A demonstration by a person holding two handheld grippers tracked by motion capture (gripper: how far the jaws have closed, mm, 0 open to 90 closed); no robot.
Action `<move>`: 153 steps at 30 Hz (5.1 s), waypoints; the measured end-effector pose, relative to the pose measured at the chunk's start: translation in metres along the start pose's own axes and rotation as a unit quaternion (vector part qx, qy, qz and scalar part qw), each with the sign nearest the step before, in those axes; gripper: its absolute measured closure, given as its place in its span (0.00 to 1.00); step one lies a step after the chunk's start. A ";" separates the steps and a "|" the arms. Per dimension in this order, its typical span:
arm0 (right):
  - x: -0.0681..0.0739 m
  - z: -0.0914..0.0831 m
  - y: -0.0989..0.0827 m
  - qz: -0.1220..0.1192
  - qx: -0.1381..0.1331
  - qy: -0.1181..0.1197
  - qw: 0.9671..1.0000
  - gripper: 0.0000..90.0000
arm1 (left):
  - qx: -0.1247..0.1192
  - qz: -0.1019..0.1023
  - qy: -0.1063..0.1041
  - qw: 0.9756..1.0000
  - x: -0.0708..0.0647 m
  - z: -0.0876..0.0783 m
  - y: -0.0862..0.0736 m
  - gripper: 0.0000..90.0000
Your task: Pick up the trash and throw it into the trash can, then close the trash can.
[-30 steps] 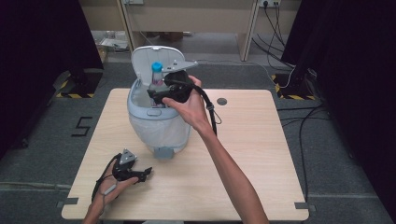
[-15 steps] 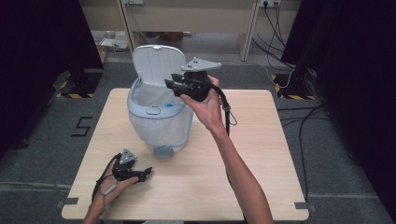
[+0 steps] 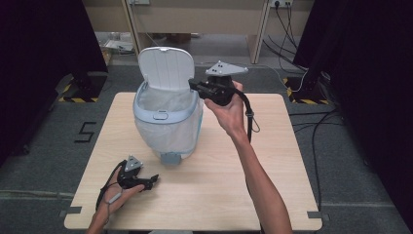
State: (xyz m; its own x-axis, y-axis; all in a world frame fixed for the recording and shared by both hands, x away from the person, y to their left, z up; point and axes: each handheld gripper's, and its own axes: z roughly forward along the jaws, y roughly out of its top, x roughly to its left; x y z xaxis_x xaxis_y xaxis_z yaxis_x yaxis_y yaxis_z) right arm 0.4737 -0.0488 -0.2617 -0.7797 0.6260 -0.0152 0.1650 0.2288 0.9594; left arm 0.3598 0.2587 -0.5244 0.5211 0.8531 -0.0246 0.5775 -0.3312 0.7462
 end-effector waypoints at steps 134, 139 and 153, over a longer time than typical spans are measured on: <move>0.030 0.048 -0.029 -0.023 0.030 0.116 0.993 0.98 | 0.000 -0.001 0.002 1.000 0.000 0.000 0.000 0.15; 0.034 0.048 -0.031 -0.026 0.028 0.112 0.993 0.98 | 0.000 0.000 0.002 1.000 0.000 0.000 0.000 0.15; 0.055 0.049 -0.034 -0.039 0.034 0.092 0.994 0.96 | 0.000 -0.002 0.002 1.000 0.000 0.000 0.000 0.15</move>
State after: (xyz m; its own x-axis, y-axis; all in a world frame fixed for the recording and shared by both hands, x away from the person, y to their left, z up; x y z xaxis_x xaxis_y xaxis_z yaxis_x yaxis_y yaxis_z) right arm 0.4547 0.0143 -0.3090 -0.8876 0.4596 -0.0309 0.1354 0.3244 0.9362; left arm 0.3600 0.2584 -0.5244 0.5167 0.8558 -0.0244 0.5791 -0.3283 0.7462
